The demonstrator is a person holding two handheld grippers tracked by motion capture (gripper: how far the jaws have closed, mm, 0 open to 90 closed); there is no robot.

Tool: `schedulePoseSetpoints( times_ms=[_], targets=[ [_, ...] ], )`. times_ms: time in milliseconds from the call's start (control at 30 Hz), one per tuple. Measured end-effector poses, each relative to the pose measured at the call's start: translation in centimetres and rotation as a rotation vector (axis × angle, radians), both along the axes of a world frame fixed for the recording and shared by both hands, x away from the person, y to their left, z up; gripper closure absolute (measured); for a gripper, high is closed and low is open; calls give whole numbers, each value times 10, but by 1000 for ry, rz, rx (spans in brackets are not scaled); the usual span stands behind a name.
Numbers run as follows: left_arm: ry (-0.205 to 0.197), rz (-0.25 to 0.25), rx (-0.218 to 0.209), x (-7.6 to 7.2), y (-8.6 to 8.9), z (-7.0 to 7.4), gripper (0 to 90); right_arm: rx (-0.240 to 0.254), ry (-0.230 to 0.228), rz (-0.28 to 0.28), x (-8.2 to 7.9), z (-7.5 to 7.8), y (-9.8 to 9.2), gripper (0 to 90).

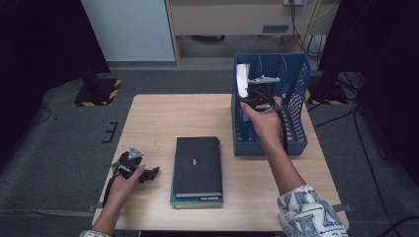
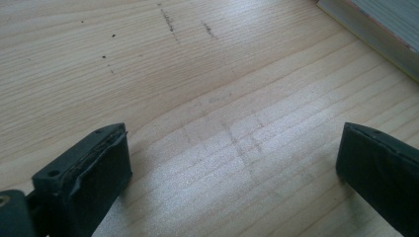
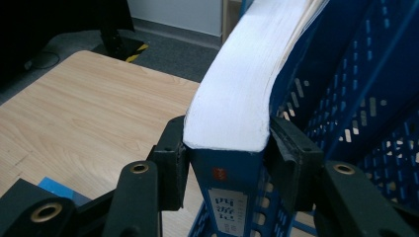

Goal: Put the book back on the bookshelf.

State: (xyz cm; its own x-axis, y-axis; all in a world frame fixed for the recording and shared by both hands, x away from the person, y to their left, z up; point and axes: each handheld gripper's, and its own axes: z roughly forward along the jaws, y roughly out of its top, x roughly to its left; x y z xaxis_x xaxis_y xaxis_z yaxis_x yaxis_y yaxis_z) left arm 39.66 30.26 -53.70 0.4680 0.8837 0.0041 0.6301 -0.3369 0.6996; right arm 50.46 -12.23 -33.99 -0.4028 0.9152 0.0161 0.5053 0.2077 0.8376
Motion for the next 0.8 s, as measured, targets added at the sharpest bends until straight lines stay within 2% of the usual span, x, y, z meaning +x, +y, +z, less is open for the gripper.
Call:
schedulePoseSetpoints(
  times_ms=[267, 333, 667, 700, 800],
  targets=[
    [0, 0, 0, 0, 0, 0, 0, 14, -2, 1, 1, 0, -3, 513],
    [0, 0, 0, 0, 0, 0, 0, 33, -8, 5, 0, -2, -4, 451],
    [0, 1, -1, 0, 0, 0, 0, 32, -35, 15, -5, -8, -10, 292],
    [0, 2, -1, 0, 0, 0, 0, 38, -32, 15, -9, -10, -12, 246],
    [2, 6, -3, 0, -1, 0, 0, 36, -42, 14, -14, -11, -13, 232]
  ],
)
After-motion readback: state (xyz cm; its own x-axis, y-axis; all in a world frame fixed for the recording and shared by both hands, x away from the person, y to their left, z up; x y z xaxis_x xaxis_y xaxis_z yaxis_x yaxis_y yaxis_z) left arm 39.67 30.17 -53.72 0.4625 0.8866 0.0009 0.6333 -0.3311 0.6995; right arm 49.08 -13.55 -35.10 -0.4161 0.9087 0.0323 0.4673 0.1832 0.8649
